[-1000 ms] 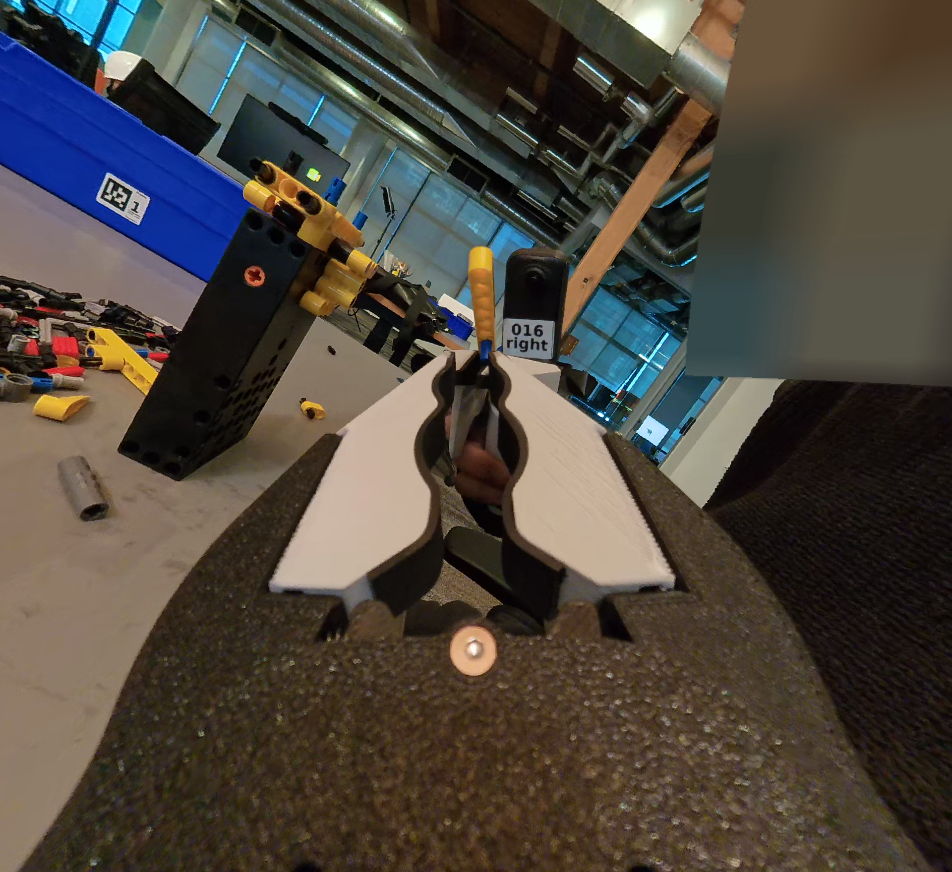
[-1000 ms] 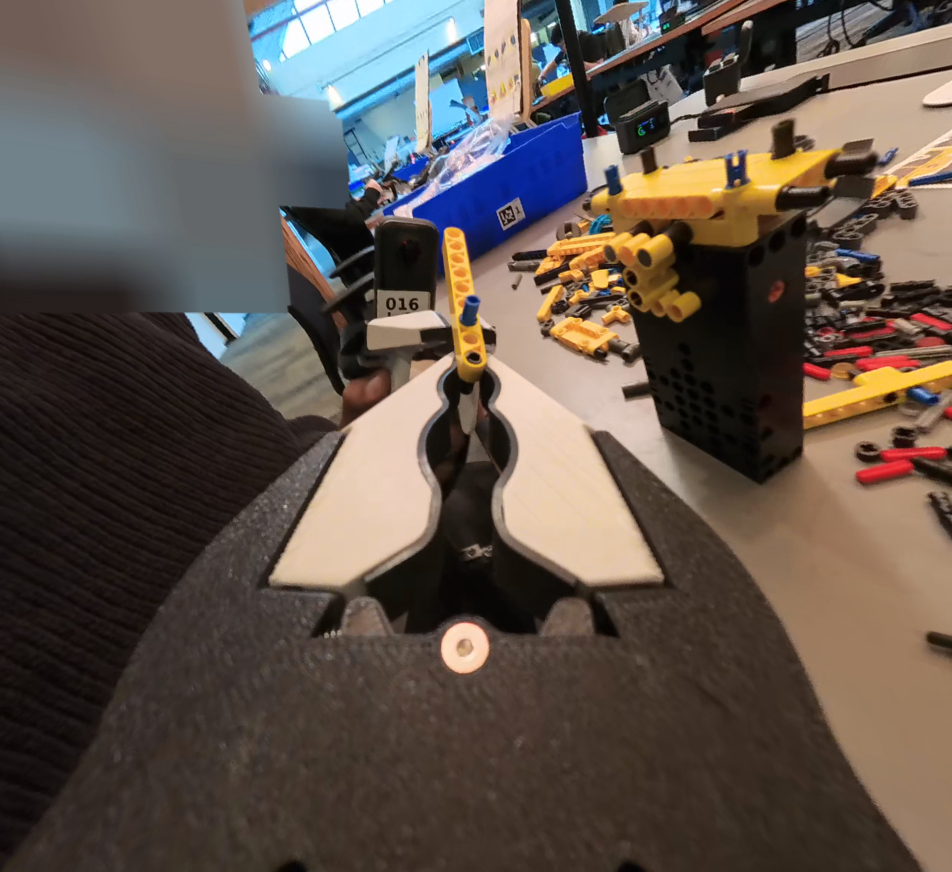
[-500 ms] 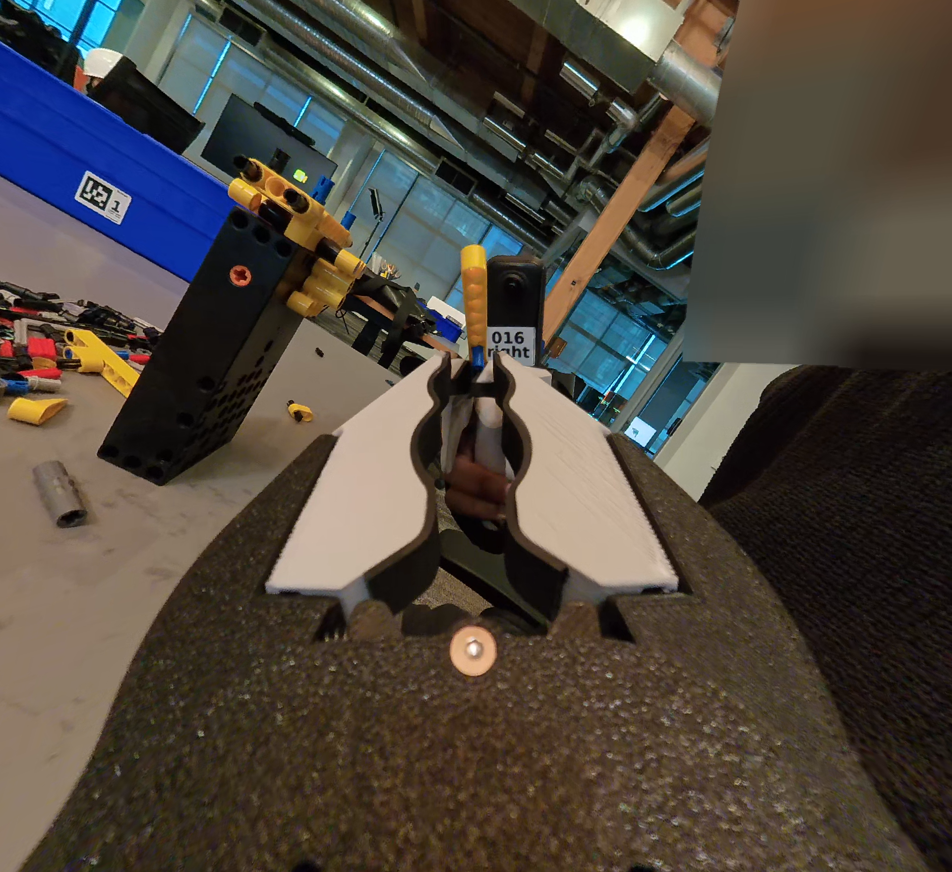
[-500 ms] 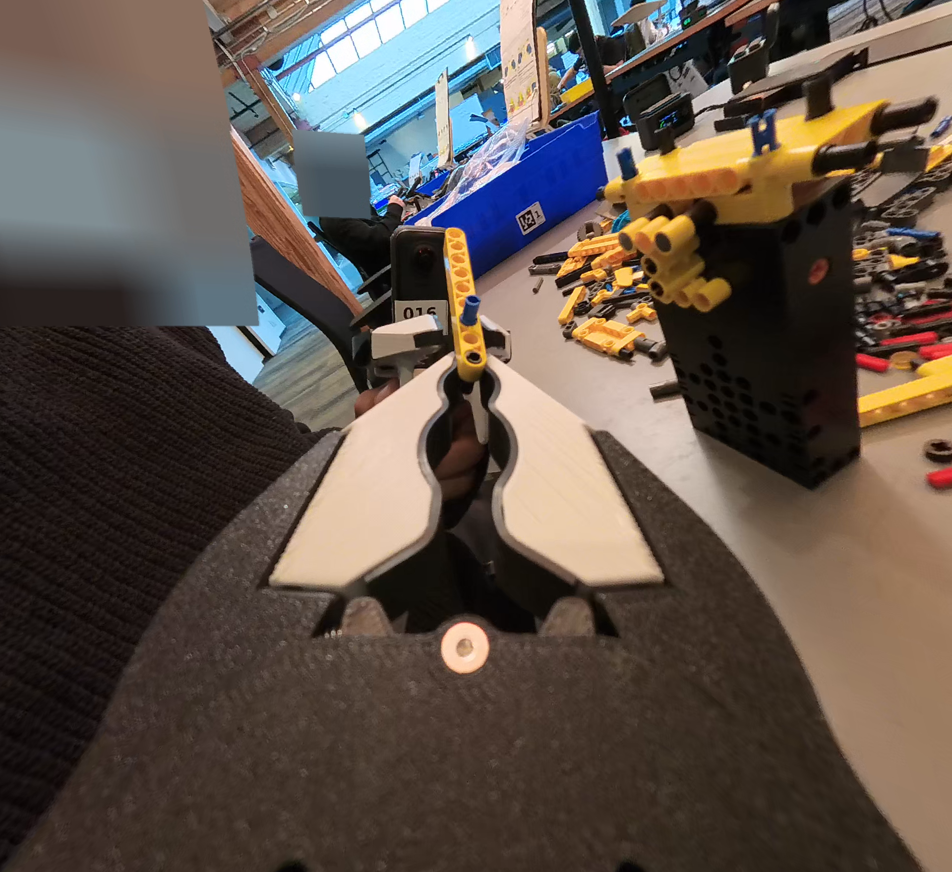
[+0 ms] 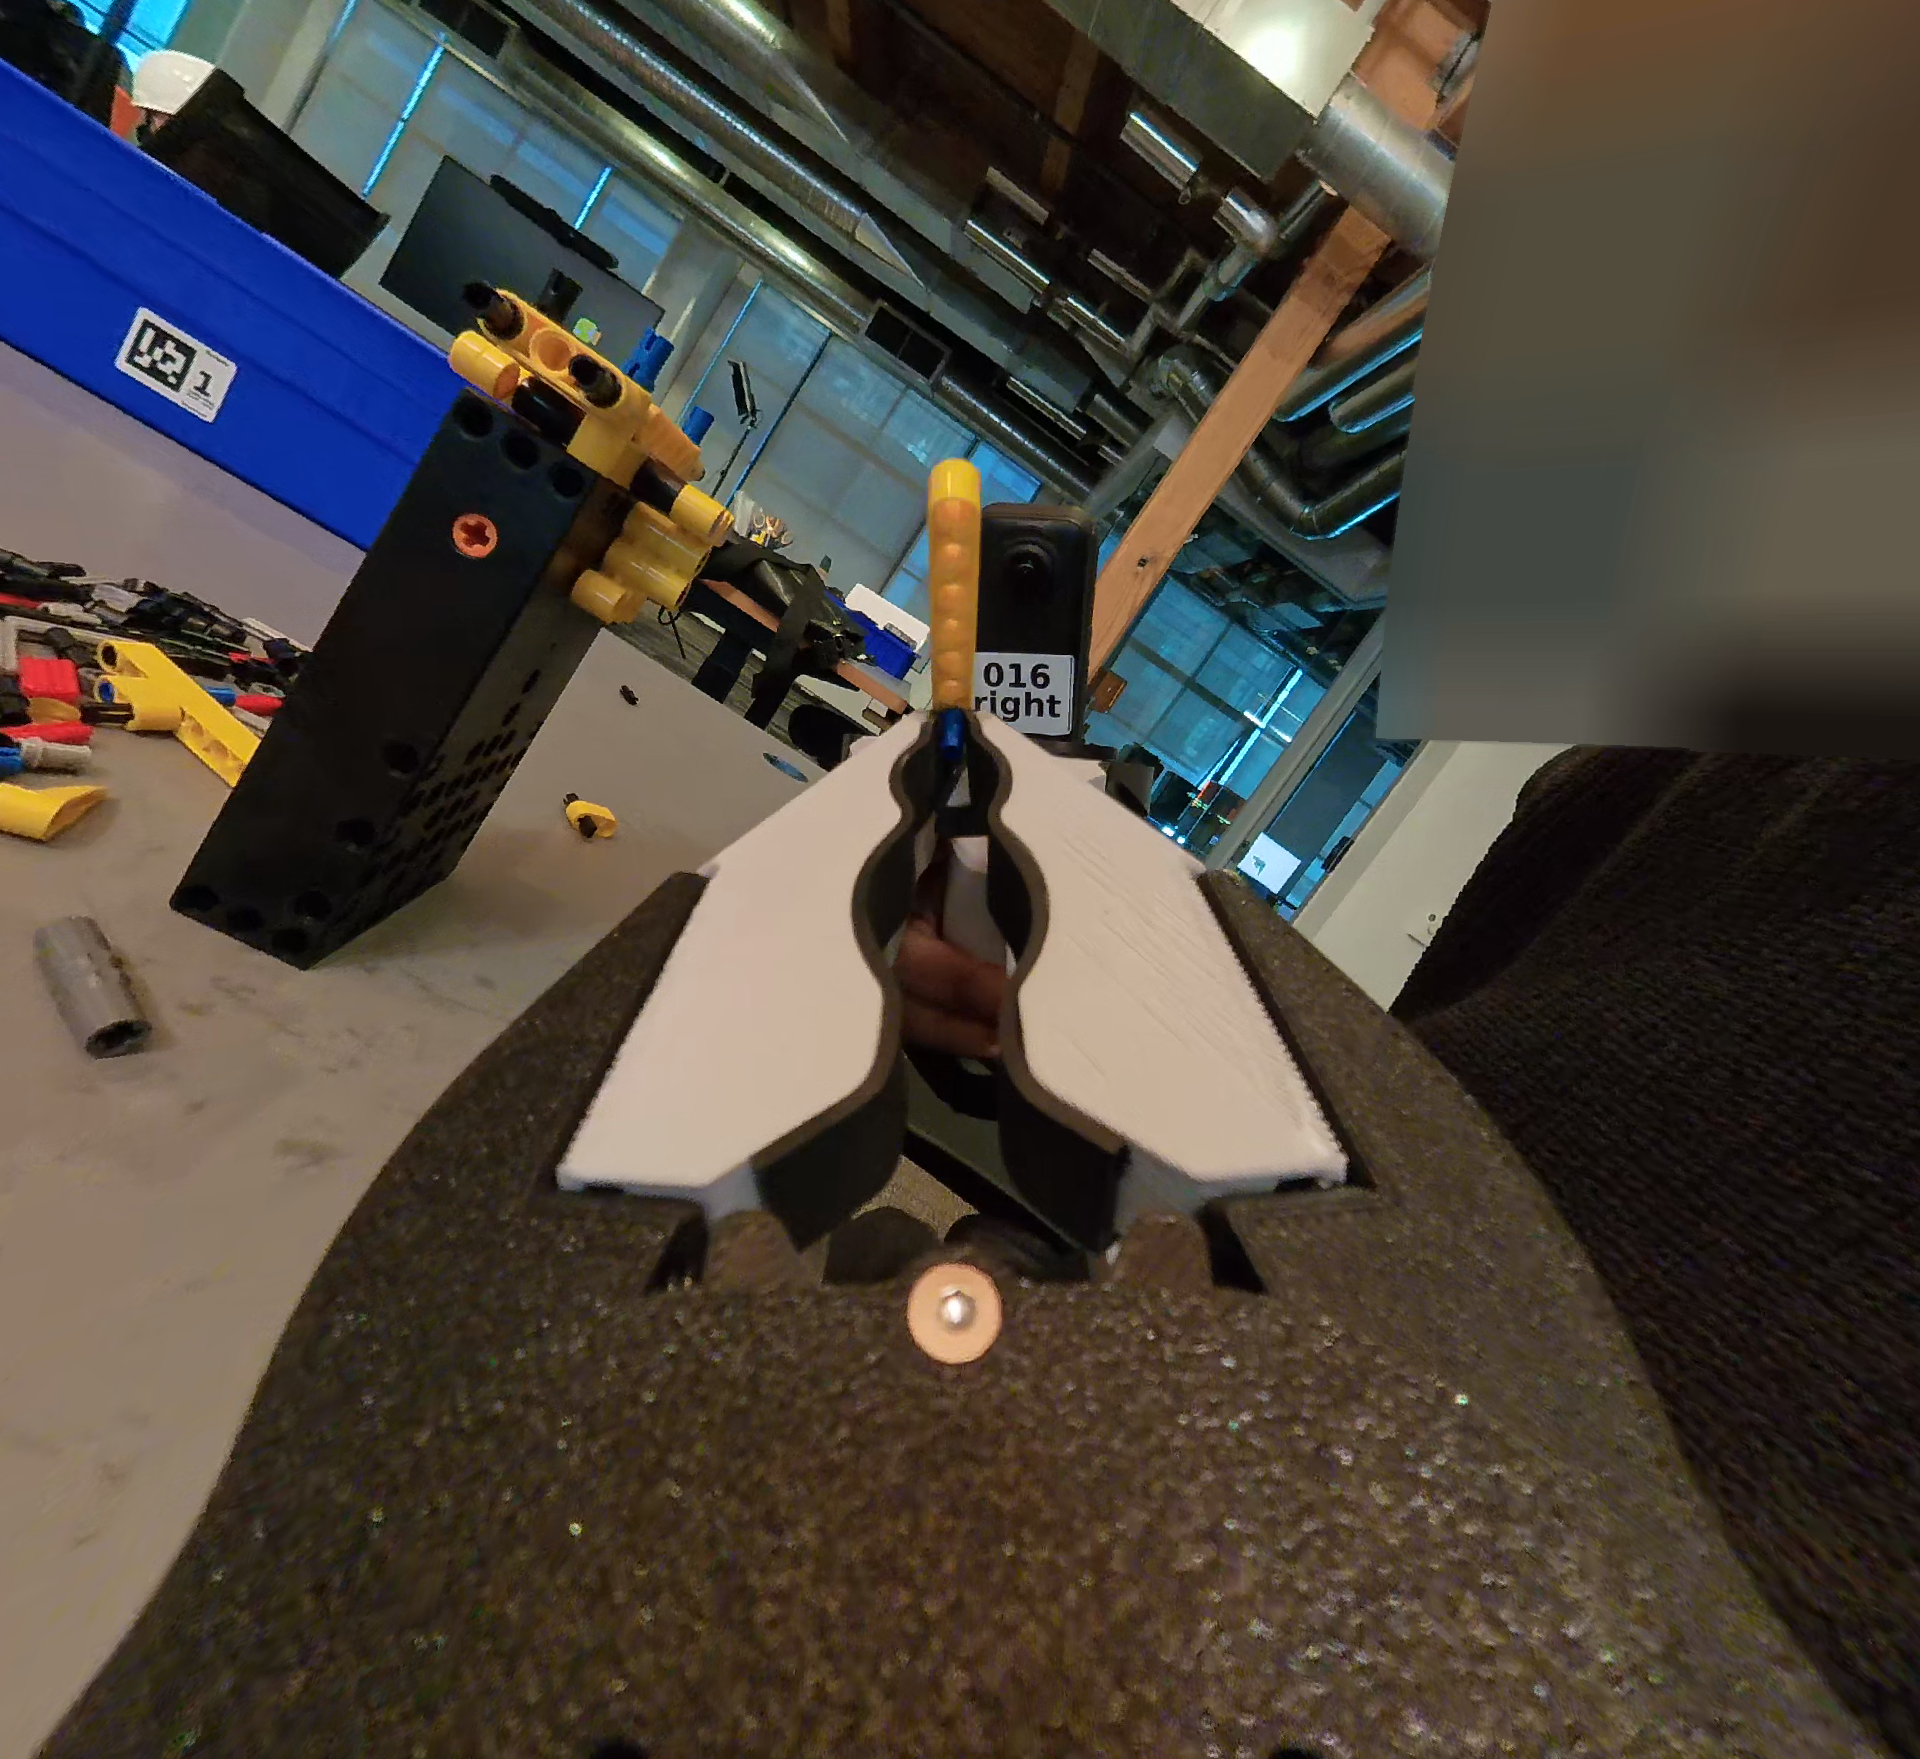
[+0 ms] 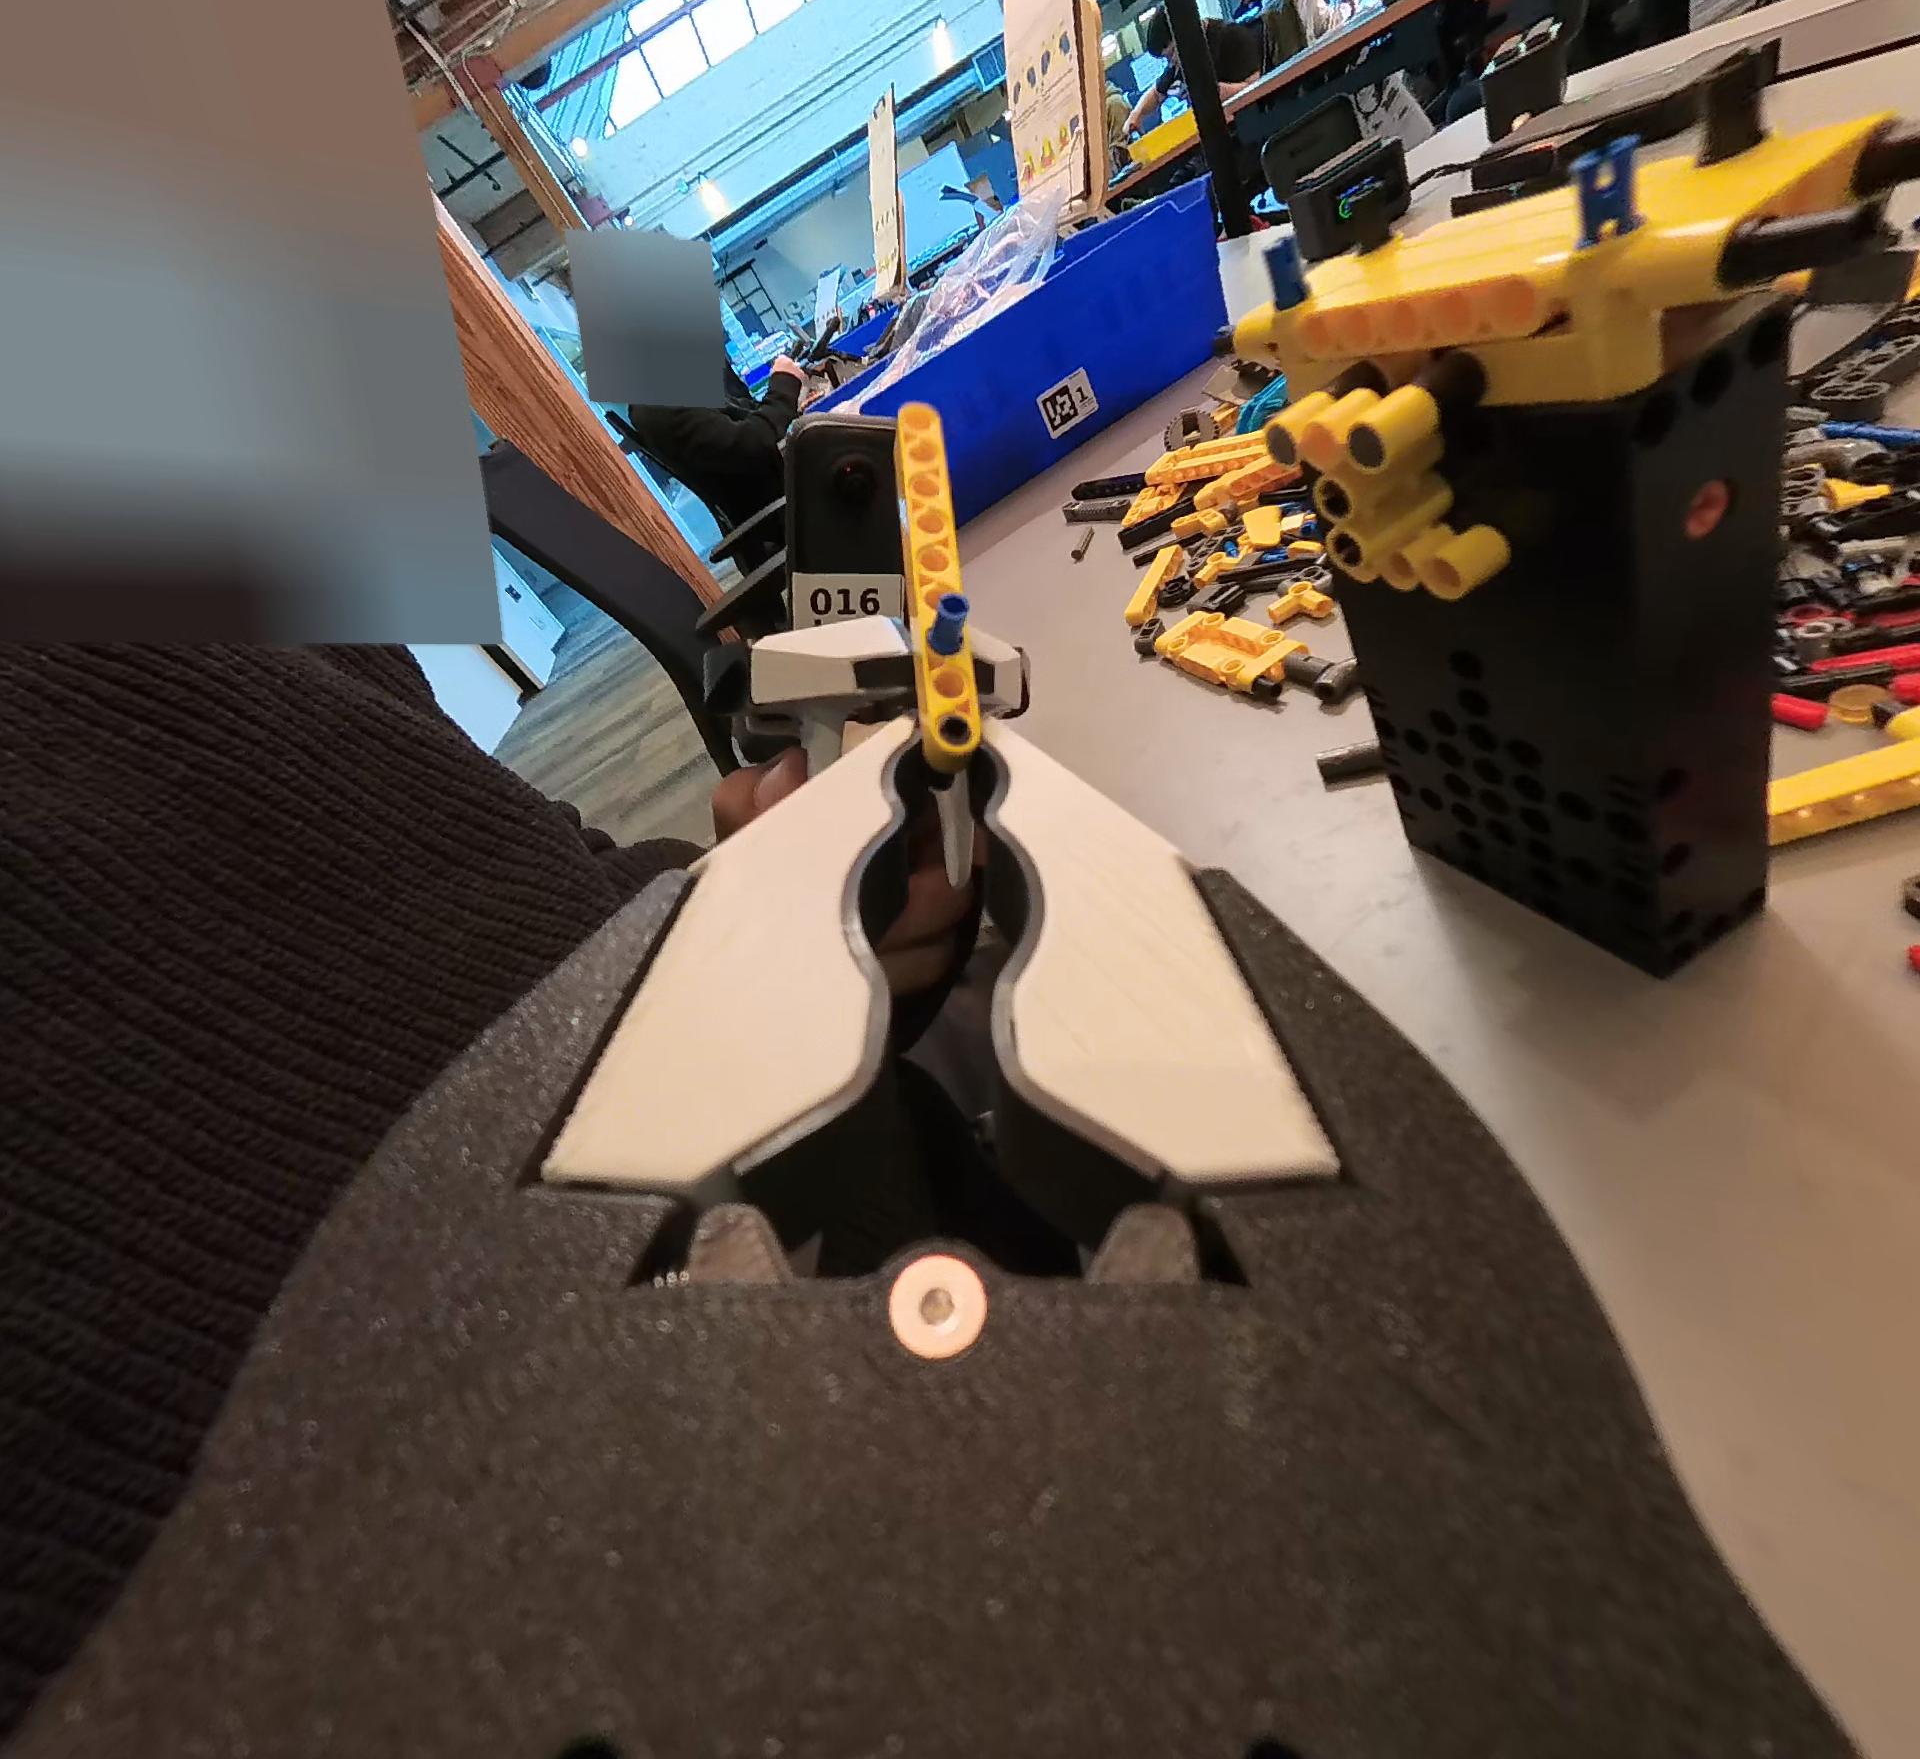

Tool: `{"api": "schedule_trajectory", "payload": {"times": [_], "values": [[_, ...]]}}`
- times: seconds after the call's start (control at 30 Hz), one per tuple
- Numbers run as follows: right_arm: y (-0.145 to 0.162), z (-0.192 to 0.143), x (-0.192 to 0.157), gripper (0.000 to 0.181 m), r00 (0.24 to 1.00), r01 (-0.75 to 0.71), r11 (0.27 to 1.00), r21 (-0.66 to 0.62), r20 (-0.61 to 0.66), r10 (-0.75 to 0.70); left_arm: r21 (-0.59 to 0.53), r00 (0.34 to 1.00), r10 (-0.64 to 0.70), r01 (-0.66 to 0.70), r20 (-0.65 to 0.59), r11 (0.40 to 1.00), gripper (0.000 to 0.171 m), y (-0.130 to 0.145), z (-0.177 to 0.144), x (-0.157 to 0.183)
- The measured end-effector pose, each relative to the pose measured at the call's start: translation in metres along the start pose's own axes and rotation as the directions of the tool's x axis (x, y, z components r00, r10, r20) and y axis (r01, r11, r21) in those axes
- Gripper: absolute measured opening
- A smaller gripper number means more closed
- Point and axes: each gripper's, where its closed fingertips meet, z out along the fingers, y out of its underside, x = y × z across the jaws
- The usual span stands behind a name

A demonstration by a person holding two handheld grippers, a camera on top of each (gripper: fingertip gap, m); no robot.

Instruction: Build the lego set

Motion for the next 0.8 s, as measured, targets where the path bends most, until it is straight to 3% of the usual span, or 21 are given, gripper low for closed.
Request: {"api": "schedule_trajectory", "payload": {"times": [0.8], "values": [[0.0037, 0.0045, 0.0024, 0.006, 0.999, 0.019, 0.999, -0.027, -0.025, -0.020, 0.027, 1.000, -0.018, 0.019, -0.015, 0.999, 0.012, -0.0033, -0.0010, 0.0010]]}}
